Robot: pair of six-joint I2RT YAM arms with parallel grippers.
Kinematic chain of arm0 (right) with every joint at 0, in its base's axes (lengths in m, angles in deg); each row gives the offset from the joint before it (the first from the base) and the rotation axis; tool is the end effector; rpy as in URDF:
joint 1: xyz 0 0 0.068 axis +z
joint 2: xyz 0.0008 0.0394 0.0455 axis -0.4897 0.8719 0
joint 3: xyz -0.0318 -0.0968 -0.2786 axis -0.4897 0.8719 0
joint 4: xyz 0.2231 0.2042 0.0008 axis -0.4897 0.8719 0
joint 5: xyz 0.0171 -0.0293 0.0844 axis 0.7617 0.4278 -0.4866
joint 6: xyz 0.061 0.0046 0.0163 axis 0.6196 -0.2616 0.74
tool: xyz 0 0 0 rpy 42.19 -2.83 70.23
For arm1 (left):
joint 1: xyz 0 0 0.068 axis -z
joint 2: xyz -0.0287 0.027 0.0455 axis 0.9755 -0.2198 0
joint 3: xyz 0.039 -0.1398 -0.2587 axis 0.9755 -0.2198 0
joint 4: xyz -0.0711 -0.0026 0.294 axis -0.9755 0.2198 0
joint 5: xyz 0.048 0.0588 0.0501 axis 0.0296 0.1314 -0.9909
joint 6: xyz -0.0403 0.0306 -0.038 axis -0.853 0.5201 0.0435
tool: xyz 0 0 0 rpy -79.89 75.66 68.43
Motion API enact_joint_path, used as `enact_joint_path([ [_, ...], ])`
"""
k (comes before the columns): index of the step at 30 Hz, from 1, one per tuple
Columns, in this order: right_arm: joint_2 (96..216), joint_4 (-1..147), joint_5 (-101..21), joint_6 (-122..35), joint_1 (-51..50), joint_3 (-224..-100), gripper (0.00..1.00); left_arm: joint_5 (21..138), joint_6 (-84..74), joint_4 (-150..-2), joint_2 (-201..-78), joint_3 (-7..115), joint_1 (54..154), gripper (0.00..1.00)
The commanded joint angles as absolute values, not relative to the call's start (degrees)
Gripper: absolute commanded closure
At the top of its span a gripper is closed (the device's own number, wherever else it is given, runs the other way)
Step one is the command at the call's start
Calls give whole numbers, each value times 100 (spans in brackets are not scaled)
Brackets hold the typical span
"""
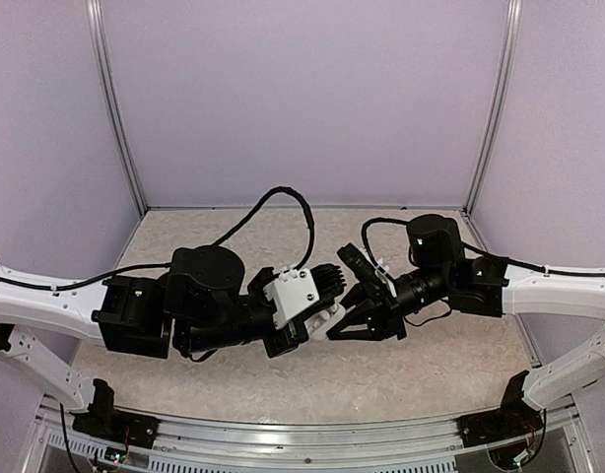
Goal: Insert the wireless bluetooth earbuds into the charging case
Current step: Insert the right earbud into the right side groove of the charging case.
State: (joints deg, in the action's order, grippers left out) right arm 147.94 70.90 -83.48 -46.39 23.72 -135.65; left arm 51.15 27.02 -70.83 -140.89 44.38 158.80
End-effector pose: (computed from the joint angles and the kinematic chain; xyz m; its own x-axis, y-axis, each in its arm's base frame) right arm 0.1622 0.2788 0.2880 -0.2953 -0.3172 -0.9012 -0.9144 -0.1796 0.3629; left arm 0.0704 -0.3576 0.3427 0.2619 0.4452 -0.8563 0.8425 0.3273 0.4278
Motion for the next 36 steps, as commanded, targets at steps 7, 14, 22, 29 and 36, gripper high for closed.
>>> enact_joint_path([
  [7,14831,6873,-8499,-4489,2263,-13676,100,4530,3155,-7058,-14262,4686,16106,100],
  [14,14821,6684,-8609,-4336,2156,-13624,100,4238,3373,-6954,-14517,4838,16331,100],
  [22,14716,6365,-8713,-4316,2113,-13494,100,4263,3305,-6966,-14544,4818,16361,100],
  [29,14589,5975,-8791,-4301,2114,-13280,100,4097,3288,-6987,-14580,4881,16361,94],
  [36,14576,5763,-8771,-4248,2115,-13146,100,4043,3333,-7127,-14406,4908,16361,86],
])
